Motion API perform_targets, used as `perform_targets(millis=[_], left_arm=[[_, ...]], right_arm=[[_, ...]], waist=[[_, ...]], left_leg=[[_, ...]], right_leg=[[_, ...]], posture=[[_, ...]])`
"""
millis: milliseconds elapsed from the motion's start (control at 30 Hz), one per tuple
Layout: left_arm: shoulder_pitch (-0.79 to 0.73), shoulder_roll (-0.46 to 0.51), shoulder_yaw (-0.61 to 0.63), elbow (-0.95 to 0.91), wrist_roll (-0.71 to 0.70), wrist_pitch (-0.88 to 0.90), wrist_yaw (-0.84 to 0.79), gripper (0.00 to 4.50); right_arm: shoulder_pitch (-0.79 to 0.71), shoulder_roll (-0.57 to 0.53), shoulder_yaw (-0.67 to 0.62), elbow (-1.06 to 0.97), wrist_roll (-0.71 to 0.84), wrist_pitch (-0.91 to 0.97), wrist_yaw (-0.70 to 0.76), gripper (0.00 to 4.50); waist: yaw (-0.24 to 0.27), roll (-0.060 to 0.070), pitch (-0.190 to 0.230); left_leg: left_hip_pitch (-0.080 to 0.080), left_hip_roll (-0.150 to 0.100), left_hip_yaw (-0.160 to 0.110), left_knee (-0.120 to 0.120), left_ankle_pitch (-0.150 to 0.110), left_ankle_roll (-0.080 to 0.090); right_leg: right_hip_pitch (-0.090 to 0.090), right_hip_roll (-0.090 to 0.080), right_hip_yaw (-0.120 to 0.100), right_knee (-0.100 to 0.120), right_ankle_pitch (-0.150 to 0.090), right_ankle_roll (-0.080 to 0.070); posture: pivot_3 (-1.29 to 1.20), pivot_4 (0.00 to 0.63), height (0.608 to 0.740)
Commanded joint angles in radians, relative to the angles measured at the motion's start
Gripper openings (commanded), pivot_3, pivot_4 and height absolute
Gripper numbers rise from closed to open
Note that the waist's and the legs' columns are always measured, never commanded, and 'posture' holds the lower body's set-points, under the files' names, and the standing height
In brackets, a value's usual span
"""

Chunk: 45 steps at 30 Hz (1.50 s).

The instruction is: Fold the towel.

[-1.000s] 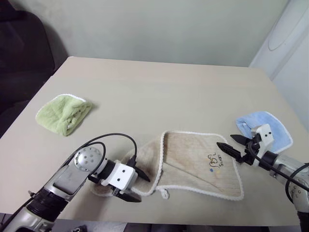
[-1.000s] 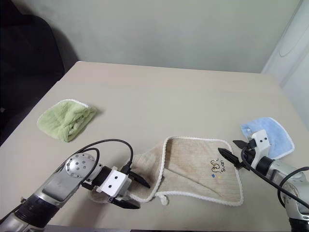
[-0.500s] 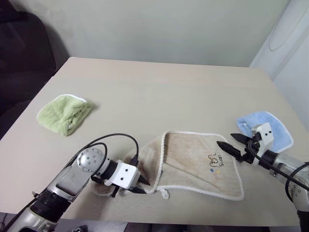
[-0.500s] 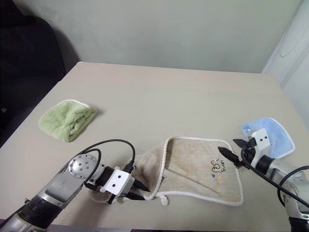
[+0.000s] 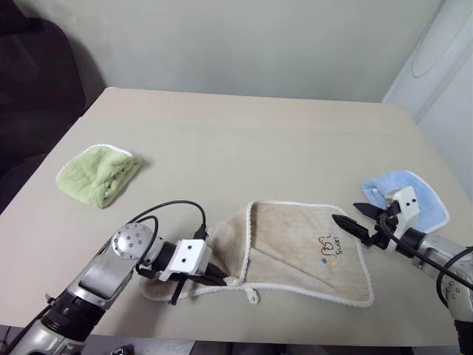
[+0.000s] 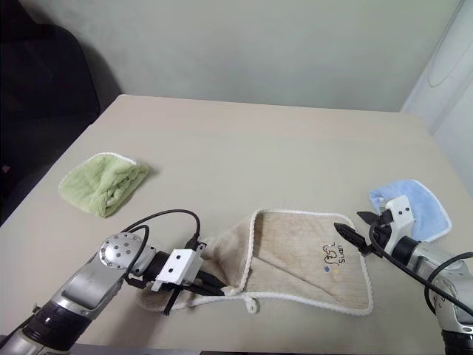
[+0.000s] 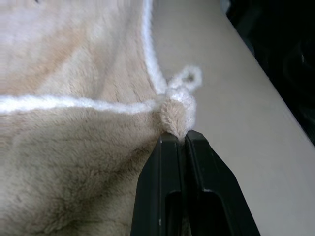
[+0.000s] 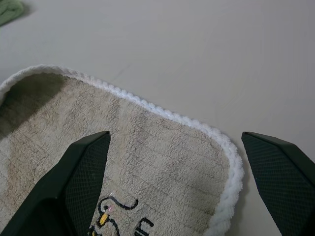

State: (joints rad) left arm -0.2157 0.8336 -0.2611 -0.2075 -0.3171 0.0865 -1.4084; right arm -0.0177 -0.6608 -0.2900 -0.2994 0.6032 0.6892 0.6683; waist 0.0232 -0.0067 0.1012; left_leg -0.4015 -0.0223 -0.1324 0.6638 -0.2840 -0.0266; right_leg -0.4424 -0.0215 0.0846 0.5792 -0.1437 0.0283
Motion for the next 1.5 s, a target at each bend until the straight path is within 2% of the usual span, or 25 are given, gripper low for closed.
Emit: perform_targets(millis=[33,200,367,500,600,767,1133,1233,1500], left_arm=[[-0.013,-0.006,0.064,-0.048,-0.086,0.089,0.027,0.05],[-0.003,-0.005,0.099,-0.057,-0.117,0.127,0.044,0.05],[-0.068,-0.031,0.201,0.032,-0.161,0.177,0.114,0.05],[-0.166,-0.081,0.327,0.132,-0.250,0.274,0.221,0.05],[-0.191,-0.117,0.369,0.162,-0.282,0.321,0.271,0.05],[-0.182,-0.149,0.387,0.175,-0.285,0.342,0.306,0.05],[-0.126,-0.128,0.416,0.193,-0.272,0.335,0.305,0.05],[-0.119,-0.130,0.415,0.195,-0.265,0.328,0.305,0.00],[-0.113,-0.134,0.419,0.191,-0.262,0.322,0.314,0.00]], right_arm=[[-0.017,-0.007,0.003,-0.009,-0.003,-0.014,0.009,4.50],[-0.034,-0.005,0.031,0.006,-0.014,-0.018,0.008,4.50],[-0.066,-0.011,0.077,0.053,-0.056,-0.033,0.012,4.50],[-0.139,-0.014,0.118,0.199,-0.143,-0.064,-0.015,4.50],[-0.189,-0.009,0.126,0.287,-0.184,-0.087,-0.021,4.50],[-0.225,-0.008,0.141,0.354,-0.218,-0.112,0.000,4.50],[-0.196,0.009,0.163,0.288,-0.202,-0.099,0.062,4.50],[-0.201,0.012,0.178,0.305,-0.224,-0.106,0.054,3.89],[-0.200,0.009,0.180,0.329,-0.247,-0.116,0.058,1.03]], waist=[[0.000,0.000,0.000],[0.000,0.000,0.000],[0.001,0.000,0.000],[0.001,0.000,0.000],[0.001,0.000,0.000],[0.002,0.000,0.000],[0.002,-0.001,0.001],[0.002,-0.001,0.001],[0.002,-0.001,0.001]], left_leg=[[0.000,0.000,0.000,0.000,0.000,0.000],[0.000,0.000,0.000,0.000,0.000,0.000],[0.001,0.000,0.000,0.000,0.001,0.000],[0.000,0.000,0.000,0.001,0.002,0.001],[0.001,0.000,0.001,0.001,0.003,0.002],[0.002,0.000,0.001,0.000,0.006,0.007],[0.001,0.000,0.001,0.000,0.005,0.003],[0.001,0.000,0.001,0.000,0.005,0.003],[0.002,0.000,0.001,0.000,0.005,0.003]], right_leg=[[0.000,0.000,0.000,0.000,0.000,0.000],[0.000,0.000,0.000,0.000,0.000,0.000],[0.000,0.000,0.000,0.000,0.000,0.000],[0.001,0.000,0.000,0.001,0.001,0.000],[0.001,-0.001,0.000,0.001,0.003,0.002],[0.001,-0.001,-0.001,0.000,0.006,0.007],[0.002,-0.001,-0.001,-0.001,0.007,0.007],[0.002,-0.001,-0.001,-0.001,0.007,0.007],[0.002,-0.001,-0.001,-0.001,0.007,0.007]], posture=[[0.00,0.150,0.740],[0.00,0.150,0.740],[0.00,0.150,0.740],[0.00,0.150,0.740],[0.00,0.150,0.740],[0.00,0.150,0.740],[0.00,0.150,0.740],[0.00,0.150,0.740],[0.00,0.150,0.740]])
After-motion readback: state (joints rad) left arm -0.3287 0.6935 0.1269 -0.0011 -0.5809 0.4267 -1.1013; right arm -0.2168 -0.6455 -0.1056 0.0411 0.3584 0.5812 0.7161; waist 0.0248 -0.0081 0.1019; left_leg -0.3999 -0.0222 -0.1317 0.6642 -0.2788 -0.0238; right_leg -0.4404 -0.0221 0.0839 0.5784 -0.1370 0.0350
